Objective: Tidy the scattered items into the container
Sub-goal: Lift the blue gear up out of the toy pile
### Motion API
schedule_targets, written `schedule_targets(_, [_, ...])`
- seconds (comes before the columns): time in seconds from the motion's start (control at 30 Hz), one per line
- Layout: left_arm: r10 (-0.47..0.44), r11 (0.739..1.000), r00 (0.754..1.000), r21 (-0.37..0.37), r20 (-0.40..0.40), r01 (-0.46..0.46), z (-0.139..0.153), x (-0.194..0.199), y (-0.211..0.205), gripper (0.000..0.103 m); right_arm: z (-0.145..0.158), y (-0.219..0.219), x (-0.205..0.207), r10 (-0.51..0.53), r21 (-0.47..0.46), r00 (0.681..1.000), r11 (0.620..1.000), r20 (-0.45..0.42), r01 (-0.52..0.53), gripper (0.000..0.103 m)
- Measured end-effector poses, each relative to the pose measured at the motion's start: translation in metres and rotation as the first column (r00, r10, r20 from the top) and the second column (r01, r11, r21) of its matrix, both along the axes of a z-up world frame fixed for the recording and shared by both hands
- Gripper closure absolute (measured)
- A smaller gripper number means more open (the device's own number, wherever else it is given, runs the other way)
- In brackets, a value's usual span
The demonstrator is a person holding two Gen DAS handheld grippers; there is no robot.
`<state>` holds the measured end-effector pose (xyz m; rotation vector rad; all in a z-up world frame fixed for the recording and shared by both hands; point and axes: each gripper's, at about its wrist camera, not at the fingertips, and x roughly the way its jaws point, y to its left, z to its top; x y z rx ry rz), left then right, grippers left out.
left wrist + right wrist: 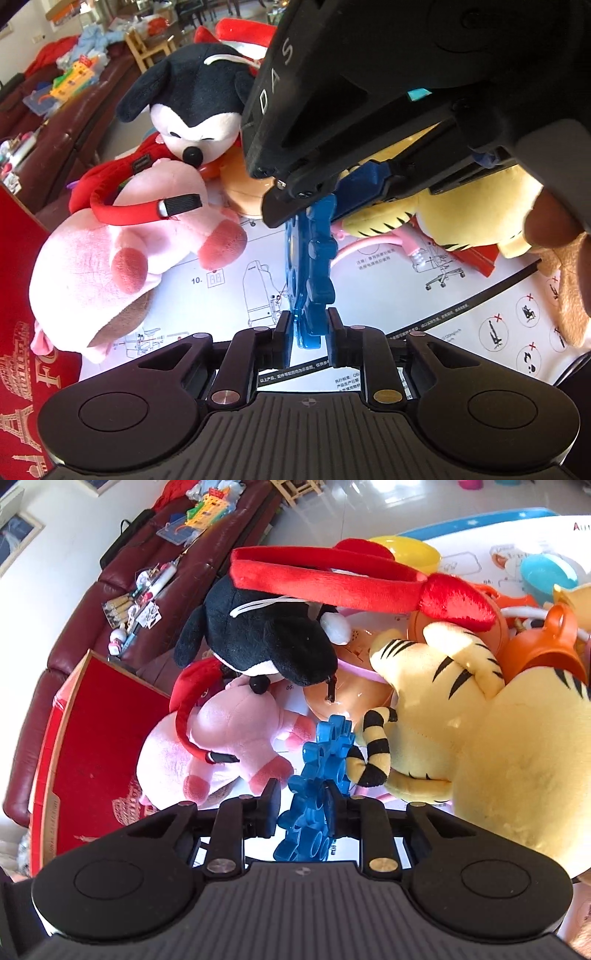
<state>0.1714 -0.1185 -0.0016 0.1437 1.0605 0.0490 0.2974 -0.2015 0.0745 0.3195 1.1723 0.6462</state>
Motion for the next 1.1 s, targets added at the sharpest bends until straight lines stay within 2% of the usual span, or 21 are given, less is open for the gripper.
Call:
schedule_targets(0.1, [0.024, 1.0, 1.0, 0.012, 0.002, -0.024, 0.0, 0.001, 0.003, 0.083, 0.002, 0.0, -0.005, 0.009, -0.027, 1.0, 1.0, 0.03, -0.008, 0.08])
schedule_targets(0.33, [-0.011, 1.0, 0.999, 0.025, 0.048, 0.01, 0.013, -0.011, -0.008, 0.088, 0.015, -0.009, -0.015, -0.002, -0.007, 0.998, 1.0, 0.067, 0.002, 0.08])
schedule_targets(0.5, [-0.015, 0.999, 0.996, 0.03, 0.083, 0.013, 0.024, -0.019, -0.012, 0.087, 0.029, -0.013, -0.023, -0.003, -0.006, 0.995, 1.0, 0.102, 0.003, 0.08])
schedule_targets(0.63, [-0.035, 0.997, 0.99, 0.067, 0.136, 0.026, 0.032, -0.032, -0.02, 0.087, 0.04, -0.021, -0.032, -0.01, 0.017, 0.992, 1.0, 0.124, 0.008, 0.08])
schedule_targets(1.1, [-0.029, 0.998, 0.97, 0.058, 0.24, 0.015, 0.071, -0.053, -0.021, 0.087, 0.084, -0.019, -0.053, 0.017, 0.053, 0.971, 0.998, 0.238, -0.03, 0.079])
